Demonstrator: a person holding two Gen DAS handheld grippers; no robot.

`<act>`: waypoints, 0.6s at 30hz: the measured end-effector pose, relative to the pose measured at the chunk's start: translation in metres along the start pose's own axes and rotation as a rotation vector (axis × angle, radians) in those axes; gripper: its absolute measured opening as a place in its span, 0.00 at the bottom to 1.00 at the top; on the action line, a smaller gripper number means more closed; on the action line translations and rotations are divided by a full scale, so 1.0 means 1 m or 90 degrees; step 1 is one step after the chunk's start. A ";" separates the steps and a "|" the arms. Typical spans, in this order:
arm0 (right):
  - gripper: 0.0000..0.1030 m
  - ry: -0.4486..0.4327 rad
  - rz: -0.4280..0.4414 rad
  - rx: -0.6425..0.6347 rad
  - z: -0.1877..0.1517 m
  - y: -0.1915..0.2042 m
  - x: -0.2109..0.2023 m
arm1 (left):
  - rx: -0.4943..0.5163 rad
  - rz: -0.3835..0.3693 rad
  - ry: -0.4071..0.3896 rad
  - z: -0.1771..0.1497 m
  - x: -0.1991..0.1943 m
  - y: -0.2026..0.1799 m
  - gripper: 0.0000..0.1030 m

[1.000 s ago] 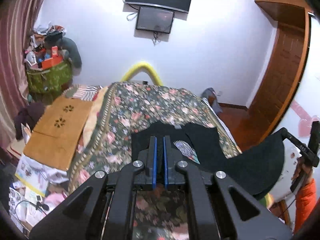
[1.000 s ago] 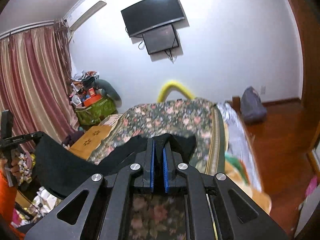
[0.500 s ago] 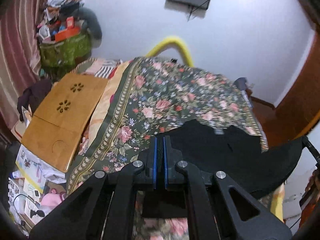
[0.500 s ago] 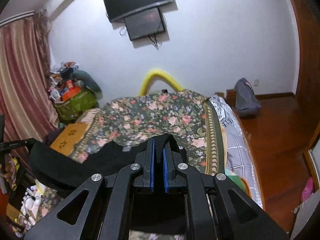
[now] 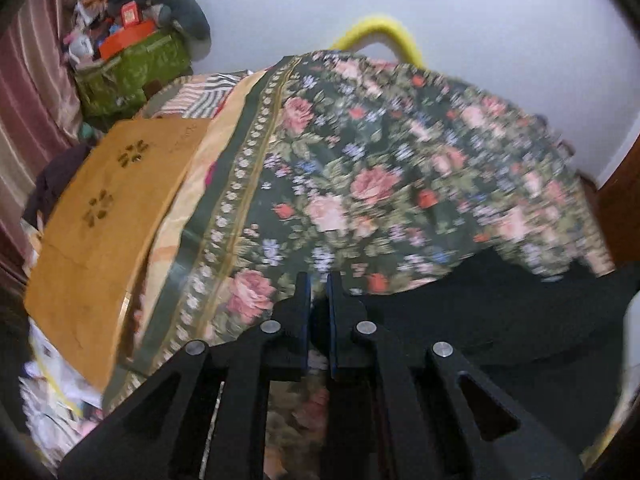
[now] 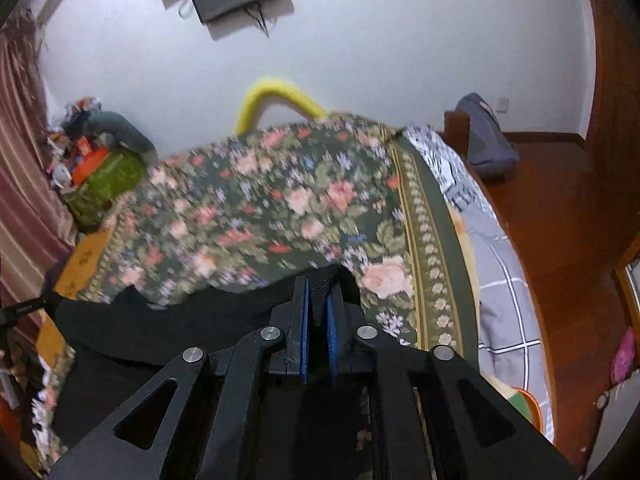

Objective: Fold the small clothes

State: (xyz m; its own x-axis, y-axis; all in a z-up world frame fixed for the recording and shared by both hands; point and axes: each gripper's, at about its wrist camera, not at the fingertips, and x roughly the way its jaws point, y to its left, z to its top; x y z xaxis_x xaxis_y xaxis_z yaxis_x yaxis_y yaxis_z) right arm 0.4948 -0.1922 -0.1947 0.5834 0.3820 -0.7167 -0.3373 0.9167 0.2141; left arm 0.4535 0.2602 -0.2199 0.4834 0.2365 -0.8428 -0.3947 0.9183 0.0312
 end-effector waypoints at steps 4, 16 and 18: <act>0.22 0.034 -0.020 -0.057 -0.020 0.004 -0.001 | 0.034 0.006 0.016 -0.014 0.003 0.001 0.26; 0.62 0.047 0.027 -0.095 -0.105 0.014 -0.082 | 0.067 -0.103 0.101 -0.111 -0.035 0.011 0.72; 0.62 0.056 0.035 -0.087 -0.121 0.014 -0.093 | 0.065 -0.115 0.123 -0.124 -0.031 0.008 0.72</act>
State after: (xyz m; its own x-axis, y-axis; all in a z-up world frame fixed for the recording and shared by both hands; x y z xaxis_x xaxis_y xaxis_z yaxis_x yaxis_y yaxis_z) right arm 0.3465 -0.2295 -0.2056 0.4963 0.4143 -0.7629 -0.4682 0.8678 0.1666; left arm 0.3384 0.2209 -0.2605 0.3769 0.0099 -0.9262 -0.2296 0.9697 -0.0830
